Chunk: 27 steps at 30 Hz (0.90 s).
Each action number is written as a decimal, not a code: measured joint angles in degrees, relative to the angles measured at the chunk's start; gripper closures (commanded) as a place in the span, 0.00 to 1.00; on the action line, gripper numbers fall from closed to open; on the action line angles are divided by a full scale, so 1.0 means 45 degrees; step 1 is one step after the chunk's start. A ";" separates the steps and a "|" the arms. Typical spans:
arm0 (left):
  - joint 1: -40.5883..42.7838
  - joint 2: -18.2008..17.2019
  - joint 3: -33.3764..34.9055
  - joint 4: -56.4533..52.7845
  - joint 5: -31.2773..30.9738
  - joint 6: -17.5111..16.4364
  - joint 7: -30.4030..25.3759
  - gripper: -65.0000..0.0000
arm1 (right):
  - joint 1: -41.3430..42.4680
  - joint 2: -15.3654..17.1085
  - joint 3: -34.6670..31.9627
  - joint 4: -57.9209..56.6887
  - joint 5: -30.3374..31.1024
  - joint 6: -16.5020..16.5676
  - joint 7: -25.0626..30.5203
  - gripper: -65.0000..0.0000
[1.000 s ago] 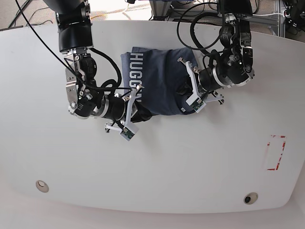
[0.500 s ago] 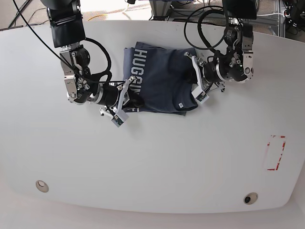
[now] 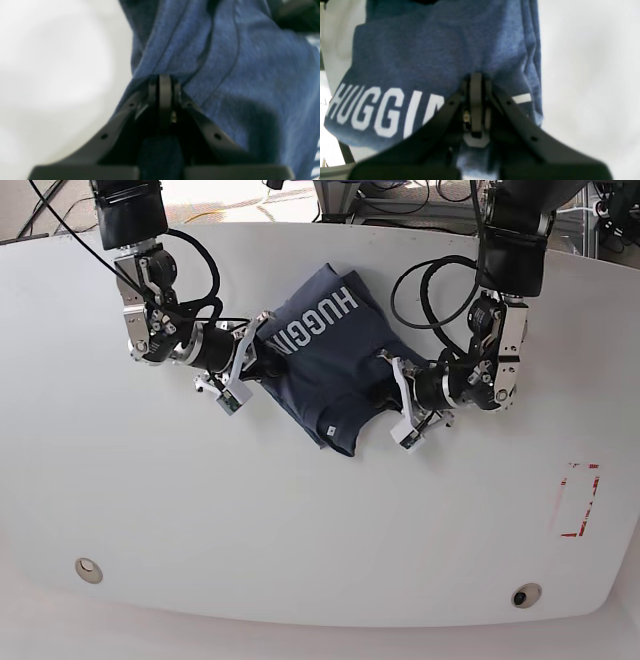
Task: Layout the t-shirt on the table in an organized manner, then fold the t-shirt properly
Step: 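Hold the folded shirt with both grippers and rotate it on the table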
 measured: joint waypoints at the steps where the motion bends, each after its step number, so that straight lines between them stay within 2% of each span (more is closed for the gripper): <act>1: -0.0151 0.0039 0.0092 -0.0044 0.0068 -0.0005 0.0053 1.00 | -0.0136 0.0005 0.0087 0.0219 0.0019 0.0015 -0.0087 1.00; 6: -0.0831 0.0223 0.0306 0.0029 0.0296 0.0117 0.0175 1.00 | -0.0340 -0.0112 0.0714 0.1797 -0.0015 0.0151 -0.1622 1.00; 11: -0.1127 0.0170 0.0267 0.1384 0.0345 0.0131 0.0204 1.00 | 0.0165 -0.0520 0.1734 0.3317 -0.0228 0.0092 -0.2914 1.00; 15: -0.1132 0.0102 0.0155 0.3021 0.0321 0.0126 0.1297 1.00 | 0.1030 -0.0957 0.1787 0.3764 -0.0068 0.0068 -0.3643 1.00; 18: -0.0811 0.0146 0.0131 0.4167 0.0272 0.0141 0.1996 1.00 | 0.1370 -0.1292 0.1715 0.3706 -0.0044 0.0078 -0.3818 0.99; 22: 0.0223 0.0379 0.0092 0.5421 0.0287 0.0155 0.2215 1.00 | 0.1622 -0.1705 0.1588 0.3453 -0.0146 0.0073 -0.3827 0.99; 27: 0.1695 0.0758 0.0282 0.6052 0.0262 0.0112 0.2259 1.00 | 0.2084 -0.2118 0.0865 0.2550 -0.1307 0.0063 -0.3623 0.99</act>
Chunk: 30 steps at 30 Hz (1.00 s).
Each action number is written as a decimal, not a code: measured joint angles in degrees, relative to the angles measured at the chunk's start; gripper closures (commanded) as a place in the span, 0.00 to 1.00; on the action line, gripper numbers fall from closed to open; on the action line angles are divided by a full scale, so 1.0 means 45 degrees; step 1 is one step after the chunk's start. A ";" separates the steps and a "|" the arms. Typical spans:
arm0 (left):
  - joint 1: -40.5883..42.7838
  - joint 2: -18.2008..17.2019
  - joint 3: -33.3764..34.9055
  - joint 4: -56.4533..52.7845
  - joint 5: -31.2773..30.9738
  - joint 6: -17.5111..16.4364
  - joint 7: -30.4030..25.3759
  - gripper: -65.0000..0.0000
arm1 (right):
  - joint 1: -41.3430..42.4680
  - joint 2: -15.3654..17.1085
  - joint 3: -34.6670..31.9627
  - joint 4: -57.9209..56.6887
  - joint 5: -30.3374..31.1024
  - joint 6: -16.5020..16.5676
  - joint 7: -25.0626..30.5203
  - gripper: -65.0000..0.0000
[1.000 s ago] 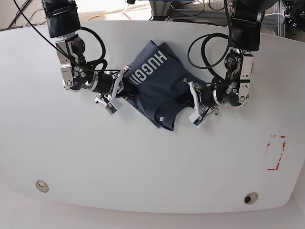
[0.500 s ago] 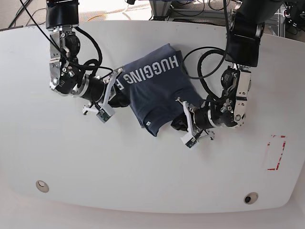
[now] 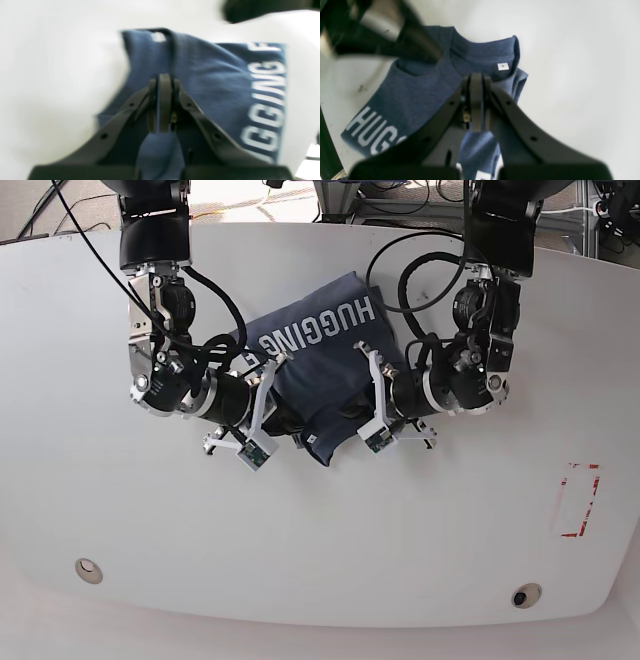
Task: Layout the t-shirt on the table in an organized manner, then fold the t-shirt properly
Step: 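Hold the folded shirt with both grippers and rotate it on the table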
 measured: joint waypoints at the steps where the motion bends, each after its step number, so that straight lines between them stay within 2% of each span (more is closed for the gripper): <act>1: 0.0272 0.0029 0.0024 0.0044 -0.0044 -0.0019 0.0015 1.00 | 0.0015 -0.0087 -0.0146 -0.0180 -0.0335 0.0010 0.0423 0.99; 6: 0.1127 0.0214 -0.0121 -0.0019 0.0185 0.0015 0.0087 1.00 | -0.0121 -0.0311 -0.0597 -0.1112 -0.1132 0.0058 0.1642 0.99; 13: 0.1423 0.0238 -0.0121 -0.1044 0.0112 0.0010 -0.0049 1.00 | -0.0432 -0.0257 -0.0656 -0.2875 -0.1311 0.0044 0.2812 0.99; 18: 0.1190 0.0078 -0.0117 -0.2341 -0.0019 0.0005 -0.0792 1.00 | -0.0680 -0.0146 -0.0617 -0.3589 -0.1311 0.0039 0.3628 1.00; 23: 0.0845 -0.0321 -0.0049 -0.3361 -0.0233 -0.0087 -0.2127 1.00 | -0.1107 0.0189 -0.0602 -0.3633 -0.1219 0.0019 0.3988 1.00; 30: 0.0000 -0.0452 -0.0087 -0.4046 -0.0214 -0.0083 -0.2098 1.00 | -0.2123 0.0432 -0.0583 -0.2817 -0.1224 -0.0053 0.3959 1.00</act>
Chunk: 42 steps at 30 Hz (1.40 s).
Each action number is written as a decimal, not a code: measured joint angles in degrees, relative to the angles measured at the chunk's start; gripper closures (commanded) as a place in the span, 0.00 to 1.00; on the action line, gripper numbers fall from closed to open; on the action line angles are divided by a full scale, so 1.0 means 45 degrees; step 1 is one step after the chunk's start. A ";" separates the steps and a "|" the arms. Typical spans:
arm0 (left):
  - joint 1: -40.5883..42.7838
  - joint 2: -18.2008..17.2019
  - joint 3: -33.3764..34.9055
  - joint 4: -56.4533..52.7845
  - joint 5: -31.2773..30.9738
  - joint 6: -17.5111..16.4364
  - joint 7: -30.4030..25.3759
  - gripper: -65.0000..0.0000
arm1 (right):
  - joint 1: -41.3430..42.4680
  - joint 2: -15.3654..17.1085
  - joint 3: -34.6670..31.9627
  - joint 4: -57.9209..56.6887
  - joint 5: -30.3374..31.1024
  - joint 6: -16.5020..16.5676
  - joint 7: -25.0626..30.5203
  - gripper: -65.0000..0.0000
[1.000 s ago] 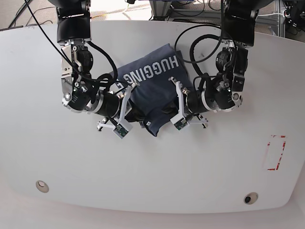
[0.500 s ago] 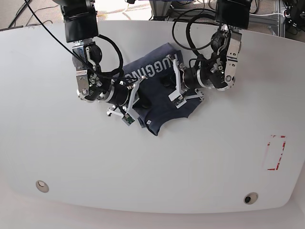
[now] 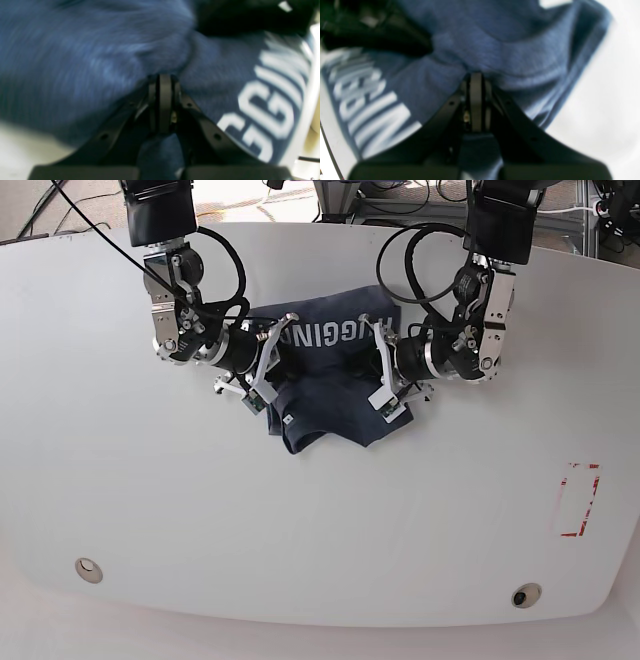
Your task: Layout the t-shirt on the table in an organized manner, then fold the t-shirt properly
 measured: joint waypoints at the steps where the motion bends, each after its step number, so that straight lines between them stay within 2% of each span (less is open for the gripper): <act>1: -0.0083 -0.0063 -0.0005 0.0000 0.0068 0.0010 0.0000 1.00 | -0.0189 0.0000 0.0015 0.0277 -0.0029 -0.0005 -0.0083 1.00; 8: -0.0311 -0.0267 -0.0024 0.0063 0.0087 0.0087 0.0189 1.00 | -0.1117 -0.0117 0.0515 0.1472 -0.0044 0.0107 -0.0175 1.00; 12: -0.0194 -0.0398 -0.0005 0.1205 0.0253 0.0092 0.1039 1.00 | -0.1083 -0.0087 0.0539 0.1603 -0.0039 0.0102 -0.0204 1.00; 17: 0.0165 -0.0529 -0.0078 0.2866 0.0267 0.0102 0.1345 1.00 | -0.0831 -0.0010 0.0544 0.1603 -0.0044 0.0102 -0.0291 1.00; 22: 0.0738 -0.0578 -0.0044 0.3997 0.0321 0.0097 0.1588 1.00 | -0.0466 0.0034 0.0539 0.1773 -0.0058 0.0092 -0.0957 1.00; 29: 0.1141 -0.0413 -0.0044 0.5649 0.0549 0.0083 0.1409 1.00 | -0.0316 0.0588 0.0714 0.3526 -0.0029 0.0126 -0.1783 1.00; 31: 0.1146 -0.0214 -0.0063 0.5731 0.0758 0.0097 0.1112 1.00 | -0.0301 0.0607 0.1030 0.3915 -0.0029 0.0151 -0.2011 1.00; 34: 0.1379 0.0024 -0.0019 0.5702 0.0928 0.0112 -0.0029 1.00 | -0.0287 0.0709 0.1559 0.4527 -0.0044 0.0126 -0.2351 1.00; 38: 0.1734 0.0253 0.0500 0.5139 0.1598 0.0092 -0.2045 1.00 | -0.0083 0.1044 0.2147 0.4988 -0.0029 0.0175 -0.2778 1.00; 40: 0.1744 0.0427 0.0792 0.4794 0.2098 0.0505 -0.2637 1.00 | -0.0049 0.1253 0.2516 0.5076 0.0010 0.0199 -0.2798 1.00; 42: 0.1773 0.0612 0.1083 0.4556 0.2487 0.1413 -0.3322 1.00 | -0.0039 0.1486 0.2953 0.5115 -0.0039 0.0131 -0.2807 1.00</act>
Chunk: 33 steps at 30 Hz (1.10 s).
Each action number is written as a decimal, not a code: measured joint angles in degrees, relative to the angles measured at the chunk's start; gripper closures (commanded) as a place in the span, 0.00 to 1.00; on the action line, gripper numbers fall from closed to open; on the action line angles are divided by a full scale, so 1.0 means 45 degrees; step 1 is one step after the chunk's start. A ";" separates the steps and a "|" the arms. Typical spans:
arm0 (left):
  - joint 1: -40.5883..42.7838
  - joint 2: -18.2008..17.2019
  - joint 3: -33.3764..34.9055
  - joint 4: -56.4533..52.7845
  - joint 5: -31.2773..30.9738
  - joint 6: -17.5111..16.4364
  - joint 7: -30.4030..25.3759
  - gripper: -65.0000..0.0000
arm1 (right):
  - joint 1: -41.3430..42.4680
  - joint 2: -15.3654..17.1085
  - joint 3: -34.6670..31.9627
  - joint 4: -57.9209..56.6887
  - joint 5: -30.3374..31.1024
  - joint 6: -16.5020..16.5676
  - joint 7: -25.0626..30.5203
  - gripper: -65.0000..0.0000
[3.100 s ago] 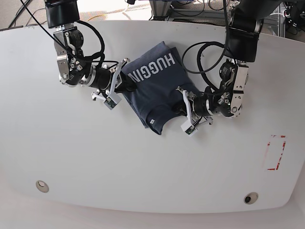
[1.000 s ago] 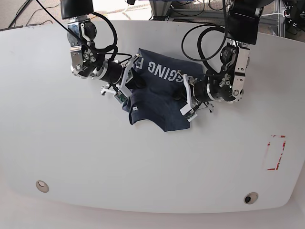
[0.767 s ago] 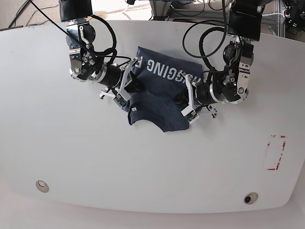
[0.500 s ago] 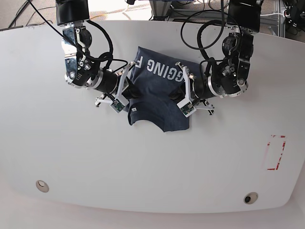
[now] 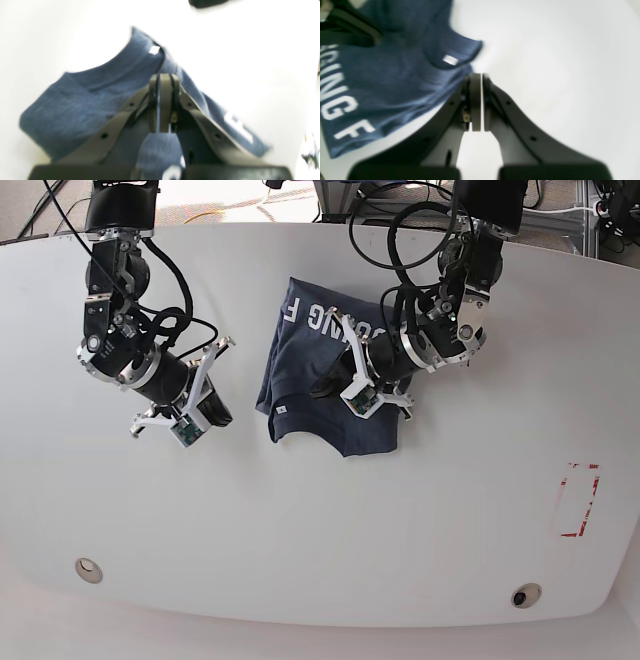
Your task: Layout the t-shirt on the table in an organized manner, then fold the t-shirt properly
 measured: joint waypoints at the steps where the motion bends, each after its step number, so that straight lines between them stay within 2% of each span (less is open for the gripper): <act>1: 0.0015 0.0087 0.0073 -0.0121 0.0223 0.0481 -0.0418 1.00 | -0.0015 0.0131 0.0185 0.0005 0.0000 -0.0024 -0.0005 1.00; 4: -0.0058 0.0432 0.0437 -0.0719 0.0894 0.1851 -0.1180 1.00 | -0.0058 0.0510 0.0568 -0.0029 -0.0005 -0.0015 -0.0083 1.00; 9: -0.0015 0.0680 0.1243 -0.1787 0.1778 0.2788 -0.2171 1.00 | -0.0068 0.0879 0.0704 -0.0044 -0.0029 -0.0015 -0.0175 1.00; 18: -0.0699 0.0617 0.3002 -0.4425 0.3099 0.5571 -0.4002 1.00 | -0.0461 0.0971 0.1127 -0.0034 0.0092 0.0019 -0.0155 1.00; 21: -0.0884 0.0646 0.3264 -0.5459 0.3211 0.5848 -0.4707 1.00 | -0.0510 0.0981 0.1263 -0.0039 0.0039 0.0015 -0.0243 1.00; 25: -0.1044 0.0466 0.3133 -0.6241 0.3099 0.5693 -0.5799 1.00 | -0.0481 0.0967 0.1292 -0.0034 0.0053 0.0019 -0.0160 1.00; 27: -0.1049 0.0073 0.2890 -0.6305 0.2934 0.5406 -0.6212 1.00 | -0.0515 0.0942 0.1287 -0.0024 0.0146 0.0019 -0.0136 1.00; 33: -0.0554 -0.1146 0.2205 -0.5819 0.2783 0.5542 -0.6742 1.00 | -0.0826 0.0937 0.1297 -0.0015 0.0102 0.0019 -0.0238 1.00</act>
